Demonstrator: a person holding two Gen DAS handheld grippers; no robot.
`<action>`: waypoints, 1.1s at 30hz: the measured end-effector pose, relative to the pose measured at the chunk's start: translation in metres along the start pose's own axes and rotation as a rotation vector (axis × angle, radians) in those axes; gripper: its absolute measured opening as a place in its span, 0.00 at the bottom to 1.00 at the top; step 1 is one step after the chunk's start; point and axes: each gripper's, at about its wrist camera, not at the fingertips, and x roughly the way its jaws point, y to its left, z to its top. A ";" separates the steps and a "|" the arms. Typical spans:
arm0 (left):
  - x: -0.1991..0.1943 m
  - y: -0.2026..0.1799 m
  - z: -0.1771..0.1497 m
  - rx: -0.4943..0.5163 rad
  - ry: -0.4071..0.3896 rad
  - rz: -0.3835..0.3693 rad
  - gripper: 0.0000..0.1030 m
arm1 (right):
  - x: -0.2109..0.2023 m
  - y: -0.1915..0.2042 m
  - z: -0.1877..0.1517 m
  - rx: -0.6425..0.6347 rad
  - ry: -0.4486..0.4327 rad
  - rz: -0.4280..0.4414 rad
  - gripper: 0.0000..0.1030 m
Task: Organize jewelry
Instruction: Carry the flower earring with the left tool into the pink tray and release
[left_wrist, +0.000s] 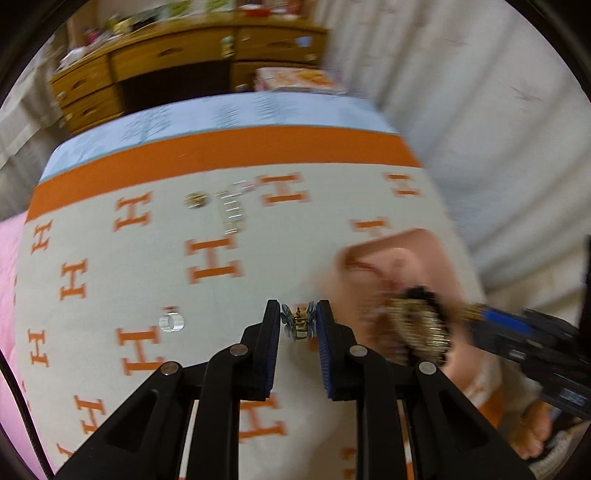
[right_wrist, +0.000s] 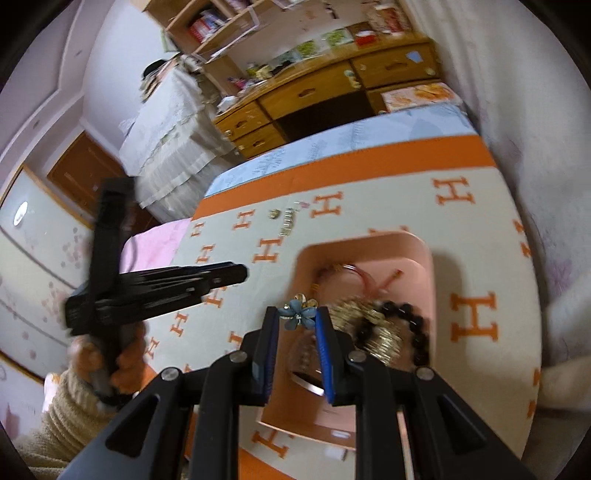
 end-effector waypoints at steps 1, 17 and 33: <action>-0.002 -0.011 0.001 0.018 -0.003 -0.011 0.17 | 0.002 -0.006 0.000 0.023 0.006 -0.009 0.19; -0.014 -0.041 0.009 0.065 -0.105 0.031 0.63 | 0.006 -0.022 0.021 0.061 -0.060 -0.133 0.30; -0.044 0.054 -0.069 -0.073 -0.191 0.131 0.64 | 0.015 0.004 -0.005 -0.050 0.003 -0.145 0.30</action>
